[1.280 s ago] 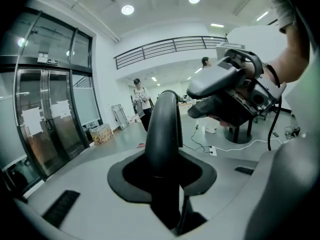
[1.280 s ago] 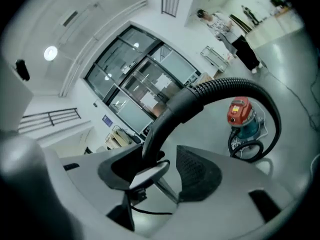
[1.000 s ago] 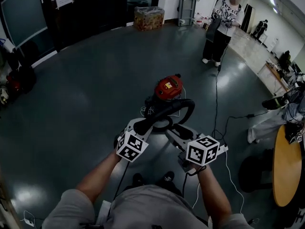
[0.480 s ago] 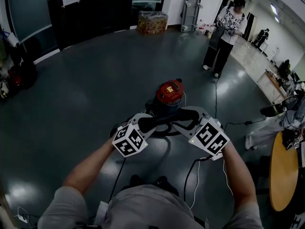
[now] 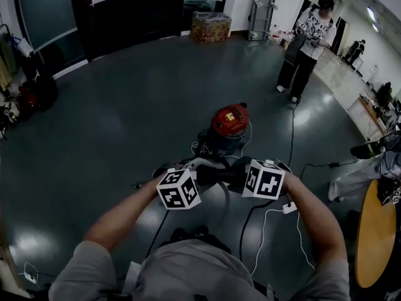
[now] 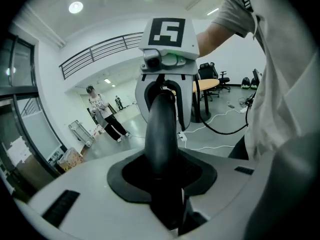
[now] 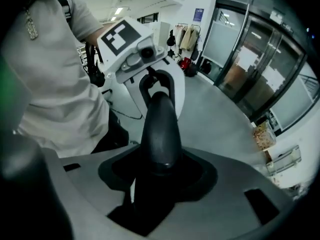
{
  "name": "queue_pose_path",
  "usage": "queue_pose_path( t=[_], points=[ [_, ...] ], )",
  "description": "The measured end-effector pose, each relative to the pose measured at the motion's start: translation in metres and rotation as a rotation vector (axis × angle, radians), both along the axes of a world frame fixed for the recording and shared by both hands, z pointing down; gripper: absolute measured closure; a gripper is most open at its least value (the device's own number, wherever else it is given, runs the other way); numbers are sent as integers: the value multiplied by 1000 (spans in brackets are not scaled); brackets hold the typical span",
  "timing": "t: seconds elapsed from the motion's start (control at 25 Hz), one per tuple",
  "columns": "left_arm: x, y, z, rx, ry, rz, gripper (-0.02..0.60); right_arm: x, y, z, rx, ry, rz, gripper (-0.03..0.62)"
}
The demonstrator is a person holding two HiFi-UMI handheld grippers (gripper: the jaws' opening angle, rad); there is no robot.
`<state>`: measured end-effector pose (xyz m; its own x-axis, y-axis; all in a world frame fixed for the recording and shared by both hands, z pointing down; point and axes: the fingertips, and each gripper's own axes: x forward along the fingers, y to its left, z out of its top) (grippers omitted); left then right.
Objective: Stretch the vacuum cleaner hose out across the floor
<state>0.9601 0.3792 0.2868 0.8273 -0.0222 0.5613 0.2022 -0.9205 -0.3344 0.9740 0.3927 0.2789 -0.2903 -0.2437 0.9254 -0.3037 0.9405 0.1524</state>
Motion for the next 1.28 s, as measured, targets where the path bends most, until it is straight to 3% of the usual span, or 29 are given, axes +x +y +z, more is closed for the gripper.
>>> queue_pose_path(
  t=[0.08, 0.28, 0.4, 0.52, 0.6, 0.68, 1.0, 1.16, 1.28],
  points=[
    [10, 3, 6, -4, -34, 14, 450, 10, 4, 9, -8, 27, 2, 484],
    [23, 17, 18, -4, -106, 69, 449, 22, 17, 16, 57, 5, 87, 485],
    [34, 21, 19, 41, -83, 94, 448, 32, 26, 19, 95, -15, 215, 485],
    [42, 15, 14, 154, -20, 95, 431, 37, 31, 20, 106, -42, 388, 485],
    [43, 6, 9, 176, 24, 106, 413, 38, 30, 17, 120, -47, 501, 485],
    [34, -4, 6, 137, 42, 128, 370, 34, 29, 17, 130, -51, 606, 485],
    [-29, -44, 13, -104, 83, 209, 368, 1, 52, 47, 139, -56, 1080, 485],
    [-58, -18, 41, -242, 18, 275, 369, -16, 79, 59, 135, -116, 1309, 485],
    [-84, 19, 66, -336, -59, 340, 370, -31, 97, 59, 163, -184, 1426, 485]
  ],
)
